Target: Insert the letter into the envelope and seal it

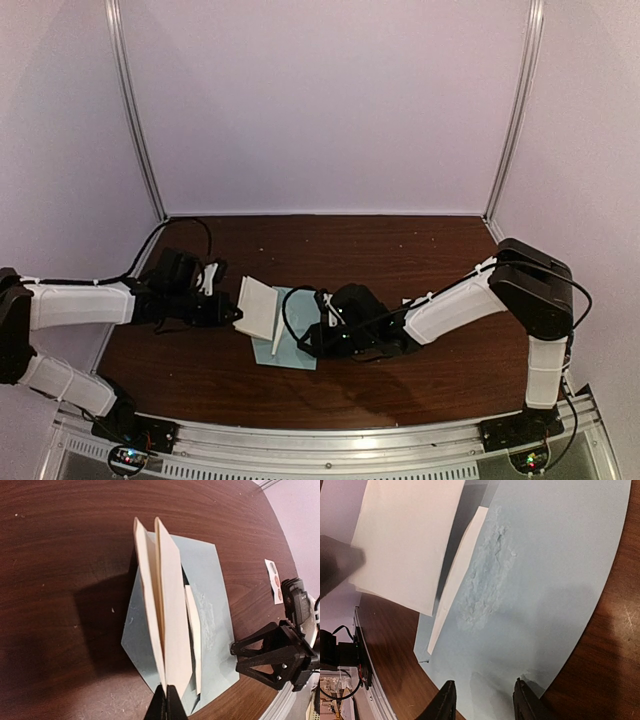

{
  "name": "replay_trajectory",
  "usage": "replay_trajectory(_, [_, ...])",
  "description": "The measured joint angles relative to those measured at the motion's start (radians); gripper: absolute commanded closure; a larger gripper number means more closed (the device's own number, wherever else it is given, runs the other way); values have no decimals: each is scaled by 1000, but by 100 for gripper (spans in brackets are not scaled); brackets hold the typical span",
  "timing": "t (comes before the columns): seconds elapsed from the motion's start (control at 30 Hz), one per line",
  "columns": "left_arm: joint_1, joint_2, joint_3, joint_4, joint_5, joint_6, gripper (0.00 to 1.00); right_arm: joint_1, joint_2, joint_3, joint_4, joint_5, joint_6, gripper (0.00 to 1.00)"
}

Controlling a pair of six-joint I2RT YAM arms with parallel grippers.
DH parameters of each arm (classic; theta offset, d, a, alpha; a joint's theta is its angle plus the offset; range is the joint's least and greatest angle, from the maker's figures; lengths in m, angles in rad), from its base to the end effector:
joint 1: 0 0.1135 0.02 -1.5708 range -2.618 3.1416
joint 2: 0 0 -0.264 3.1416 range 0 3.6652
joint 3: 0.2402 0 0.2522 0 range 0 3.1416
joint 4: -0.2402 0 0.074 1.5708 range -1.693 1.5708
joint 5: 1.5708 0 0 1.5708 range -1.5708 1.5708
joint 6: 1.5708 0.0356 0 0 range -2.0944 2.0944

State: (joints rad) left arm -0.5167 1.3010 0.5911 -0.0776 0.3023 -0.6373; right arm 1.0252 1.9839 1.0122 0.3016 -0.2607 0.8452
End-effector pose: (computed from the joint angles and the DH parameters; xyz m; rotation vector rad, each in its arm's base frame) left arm 0.2128 -0.1331 0.1773 0.0063 2.5053 -0.8825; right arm 0.1990 0.3455 0.1195 -0.3898 2.5226 1.1894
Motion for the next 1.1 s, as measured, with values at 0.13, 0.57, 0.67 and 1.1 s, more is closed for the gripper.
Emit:
replay_trajectory(0.13, [0,46,-13,2,13,0,100,0,0,0,0,0,0,60])
replay_trajectory(0.57, [1,200,-29,115,127,-16,100,-1,-2,0,-2,-1,0,60])
replay_trajectory(0.67, [1,229,-31,153,163,-27,100,-1,-2,0,-2,-1,0,60])
replay_trajectory(1.1, [-60,352,-26,310,219,-95,100,-4,-1,13,-21,-13,1,60])
